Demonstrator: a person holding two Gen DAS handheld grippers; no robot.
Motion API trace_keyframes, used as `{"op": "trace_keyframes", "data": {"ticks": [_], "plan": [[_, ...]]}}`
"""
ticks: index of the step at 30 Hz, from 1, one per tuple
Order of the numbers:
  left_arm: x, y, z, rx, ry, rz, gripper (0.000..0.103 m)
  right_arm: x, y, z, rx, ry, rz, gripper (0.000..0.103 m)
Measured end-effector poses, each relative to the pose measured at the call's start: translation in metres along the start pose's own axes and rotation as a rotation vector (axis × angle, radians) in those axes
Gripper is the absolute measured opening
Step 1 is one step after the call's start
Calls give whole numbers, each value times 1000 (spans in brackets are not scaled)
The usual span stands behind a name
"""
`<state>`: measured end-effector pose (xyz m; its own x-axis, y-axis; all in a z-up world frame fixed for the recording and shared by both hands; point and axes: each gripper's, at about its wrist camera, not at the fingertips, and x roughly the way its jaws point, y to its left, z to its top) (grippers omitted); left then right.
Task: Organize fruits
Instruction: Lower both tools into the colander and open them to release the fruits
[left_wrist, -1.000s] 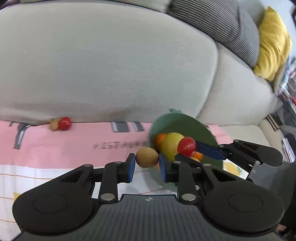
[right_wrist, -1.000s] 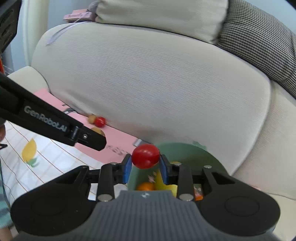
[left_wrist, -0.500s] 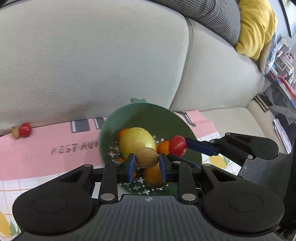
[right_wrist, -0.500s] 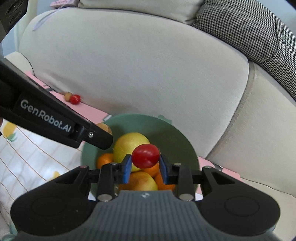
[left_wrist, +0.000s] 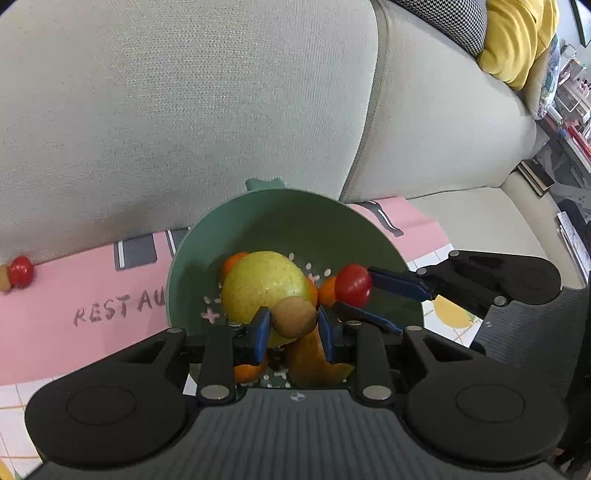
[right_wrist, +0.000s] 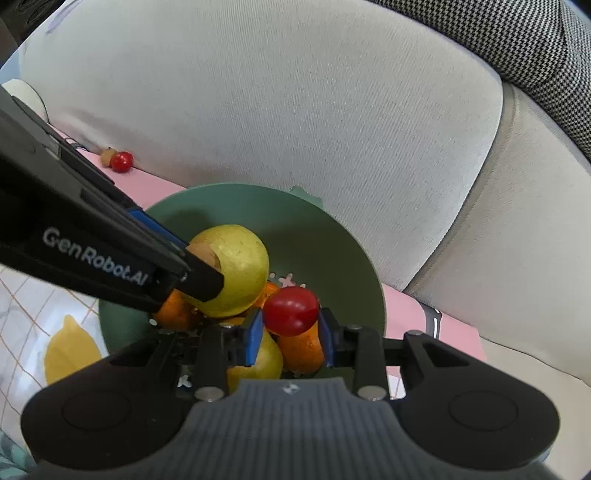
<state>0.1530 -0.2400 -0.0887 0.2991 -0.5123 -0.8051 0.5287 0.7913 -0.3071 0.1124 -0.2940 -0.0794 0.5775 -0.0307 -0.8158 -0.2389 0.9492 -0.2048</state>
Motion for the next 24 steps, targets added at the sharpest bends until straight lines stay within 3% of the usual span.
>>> {"op": "trace_keyframes", "data": {"ticks": [7, 15, 24], "plan": [[-1, -4, 1, 48, 3, 2, 31, 11, -3, -1, 3, 11, 6, 29], [5, 0, -2, -37, 103, -5, 31, 11, -4, -3, 11, 14, 13, 29], [10, 7, -9, -62, 123, 22, 31, 12, -6, -4, 3, 14, 12, 29]]}}
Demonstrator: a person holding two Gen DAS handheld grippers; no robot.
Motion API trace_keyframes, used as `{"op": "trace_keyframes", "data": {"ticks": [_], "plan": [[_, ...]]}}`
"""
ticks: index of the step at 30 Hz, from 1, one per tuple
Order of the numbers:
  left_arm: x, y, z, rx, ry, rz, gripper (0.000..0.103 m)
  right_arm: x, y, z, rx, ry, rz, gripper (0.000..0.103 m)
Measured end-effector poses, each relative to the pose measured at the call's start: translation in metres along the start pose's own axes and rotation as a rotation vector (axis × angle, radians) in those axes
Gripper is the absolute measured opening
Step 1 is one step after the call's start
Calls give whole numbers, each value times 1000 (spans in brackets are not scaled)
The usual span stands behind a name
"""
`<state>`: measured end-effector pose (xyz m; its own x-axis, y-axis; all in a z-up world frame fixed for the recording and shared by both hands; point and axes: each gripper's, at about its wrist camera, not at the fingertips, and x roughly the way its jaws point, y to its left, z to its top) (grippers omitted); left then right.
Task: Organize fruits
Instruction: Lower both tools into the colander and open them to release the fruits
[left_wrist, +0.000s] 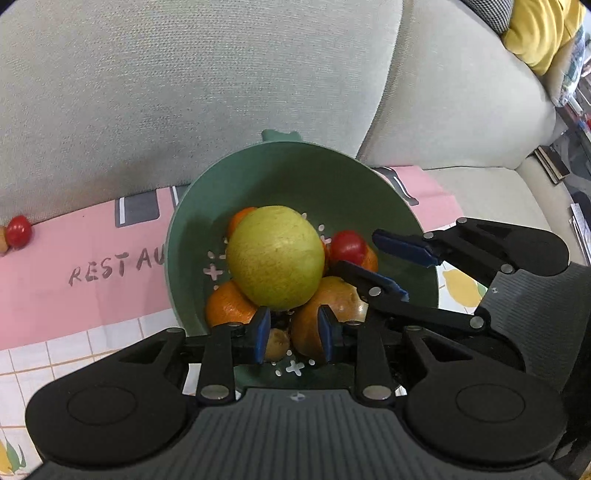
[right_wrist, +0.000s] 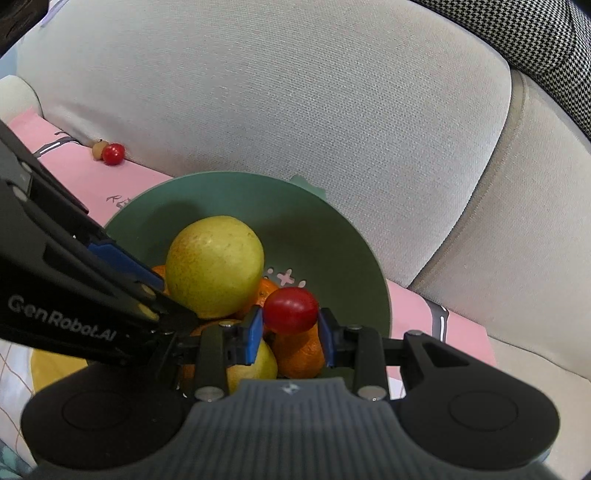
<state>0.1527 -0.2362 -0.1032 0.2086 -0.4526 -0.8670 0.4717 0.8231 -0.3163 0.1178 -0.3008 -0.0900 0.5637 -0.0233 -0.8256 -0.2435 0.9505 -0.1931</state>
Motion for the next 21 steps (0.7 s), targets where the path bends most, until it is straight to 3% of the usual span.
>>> {"op": "trace_keyframes", "data": {"ticks": [3, 10, 18, 21], "plan": [[0, 3, -1, -8, 3, 3, 34, 1, 2, 1, -9, 0, -5, 29], [-8, 12, -4, -41, -2, -20, 56, 0, 3, 3, -17, 11, -16, 31], [-27, 13, -6, -44, -39, -27, 59, -7, 2, 7, 18, 4, -47, 58], [-38, 15, -8, -49, -60, -31, 63, -12, 3, 9, 36, -1, -53, 61]]}}
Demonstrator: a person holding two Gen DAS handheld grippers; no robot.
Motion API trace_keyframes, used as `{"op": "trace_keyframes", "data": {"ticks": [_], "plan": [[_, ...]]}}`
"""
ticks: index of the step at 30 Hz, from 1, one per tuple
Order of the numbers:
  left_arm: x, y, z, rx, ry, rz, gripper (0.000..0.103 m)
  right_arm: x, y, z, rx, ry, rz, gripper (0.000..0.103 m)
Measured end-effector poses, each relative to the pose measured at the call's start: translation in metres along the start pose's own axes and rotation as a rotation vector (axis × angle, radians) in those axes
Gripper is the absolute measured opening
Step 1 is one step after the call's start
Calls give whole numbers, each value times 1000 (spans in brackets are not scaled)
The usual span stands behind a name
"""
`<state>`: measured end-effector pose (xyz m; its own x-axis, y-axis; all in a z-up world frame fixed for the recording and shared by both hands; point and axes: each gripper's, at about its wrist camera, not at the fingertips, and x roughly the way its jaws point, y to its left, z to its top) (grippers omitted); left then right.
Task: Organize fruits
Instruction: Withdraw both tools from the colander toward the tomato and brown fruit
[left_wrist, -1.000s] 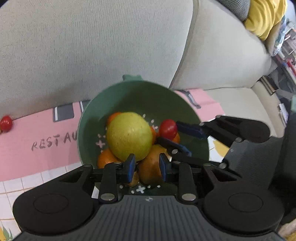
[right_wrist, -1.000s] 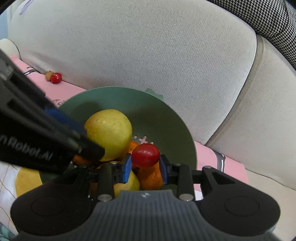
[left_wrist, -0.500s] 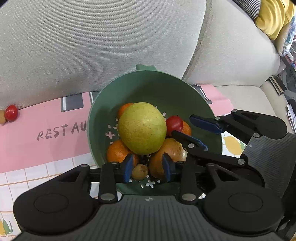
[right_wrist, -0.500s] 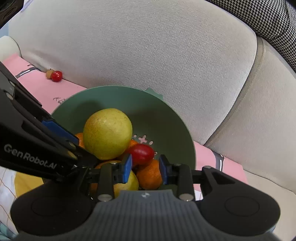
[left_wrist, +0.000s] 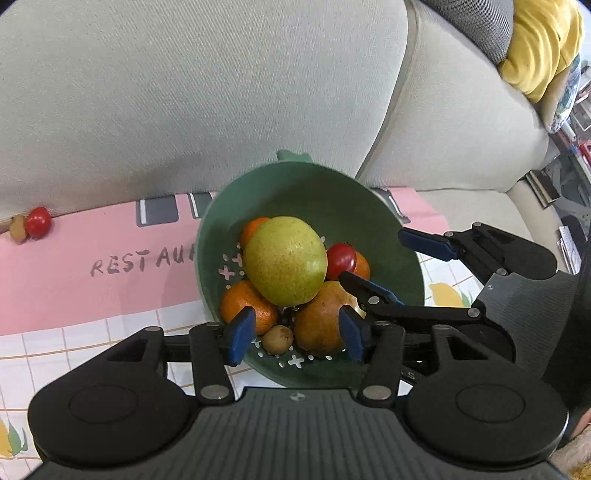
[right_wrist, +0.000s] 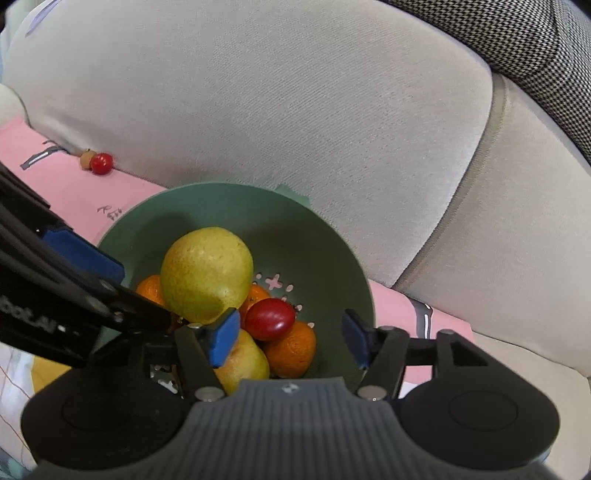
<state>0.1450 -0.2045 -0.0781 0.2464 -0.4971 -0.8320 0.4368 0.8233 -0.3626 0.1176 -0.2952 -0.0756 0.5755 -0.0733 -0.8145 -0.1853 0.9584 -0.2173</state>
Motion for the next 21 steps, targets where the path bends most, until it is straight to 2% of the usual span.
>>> {"op": "trace_keyframes", "data": {"ticks": [7, 9, 11, 21], "plan": [[-28, 8, -4, 3, -62, 17, 65, -18, 8, 7, 20, -31, -26, 71], [-35, 12, -6, 3, -82, 28, 65, -23, 12, 10, 24, -40, -36, 82], [-45, 15, -7, 2, -103, 39, 65, -28, 18, 12, 29, -49, -48, 86], [-89, 39, -12, 7, -215, 88, 65, -46, 49, 18, 97, -64, -49, 92]]}}
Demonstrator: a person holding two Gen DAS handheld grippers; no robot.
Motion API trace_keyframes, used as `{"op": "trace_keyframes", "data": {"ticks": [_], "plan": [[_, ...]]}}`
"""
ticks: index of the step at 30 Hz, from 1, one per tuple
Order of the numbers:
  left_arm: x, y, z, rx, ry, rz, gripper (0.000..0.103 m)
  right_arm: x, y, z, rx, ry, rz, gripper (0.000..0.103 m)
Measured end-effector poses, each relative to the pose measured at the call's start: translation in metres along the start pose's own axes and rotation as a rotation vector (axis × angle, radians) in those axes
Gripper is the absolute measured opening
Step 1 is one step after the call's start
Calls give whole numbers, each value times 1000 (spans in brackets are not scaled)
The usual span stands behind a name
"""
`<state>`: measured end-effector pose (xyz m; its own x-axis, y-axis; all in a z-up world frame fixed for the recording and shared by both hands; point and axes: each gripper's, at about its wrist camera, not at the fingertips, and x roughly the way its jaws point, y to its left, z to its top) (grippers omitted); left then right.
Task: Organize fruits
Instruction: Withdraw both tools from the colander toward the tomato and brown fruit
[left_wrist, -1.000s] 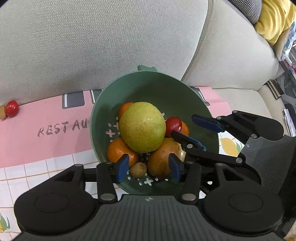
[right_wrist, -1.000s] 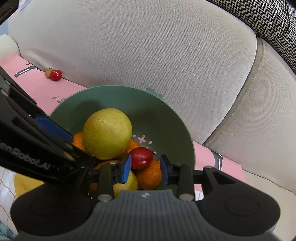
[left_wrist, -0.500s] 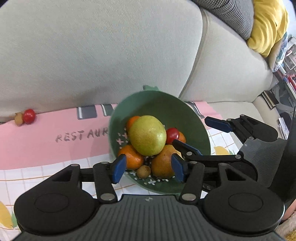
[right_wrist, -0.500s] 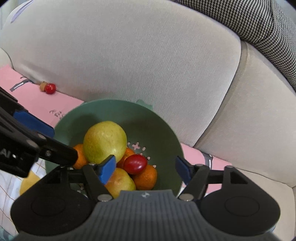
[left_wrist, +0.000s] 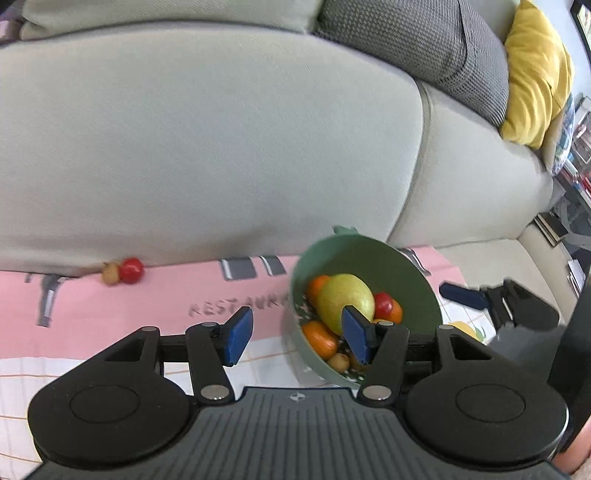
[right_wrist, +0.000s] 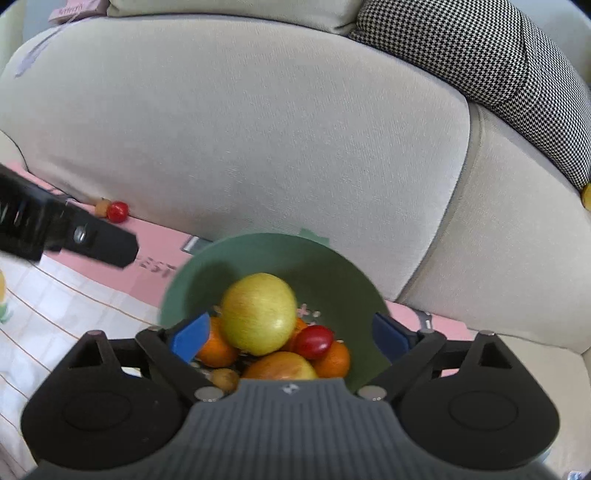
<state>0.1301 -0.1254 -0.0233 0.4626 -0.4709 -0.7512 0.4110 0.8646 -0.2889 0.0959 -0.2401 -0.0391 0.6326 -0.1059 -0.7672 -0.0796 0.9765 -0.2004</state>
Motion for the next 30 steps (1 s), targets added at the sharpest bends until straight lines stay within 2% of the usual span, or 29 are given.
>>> {"op": "trace_keyframes", "data": {"ticks": [6, 10, 14, 21, 30], "plan": [[-18, 26, 1, -22, -50, 42, 70, -7, 25, 1, 73, 4, 45, 93], [-26, 42, 0, -19, -82, 97, 72, -9, 45, 2, 108, 2, 81, 93], [-30, 62, -4, -27, -92, 144, 72, -8, 69, 5, 120, 2, 134, 93], [-29, 98, -14, -49, -89, 230, 76, 5, 111, 5, 137, 55, 220, 93], [-18, 139, -19, -118, -75, 247, 76, 22, 151, 14, 80, 24, 272, 90]]}}
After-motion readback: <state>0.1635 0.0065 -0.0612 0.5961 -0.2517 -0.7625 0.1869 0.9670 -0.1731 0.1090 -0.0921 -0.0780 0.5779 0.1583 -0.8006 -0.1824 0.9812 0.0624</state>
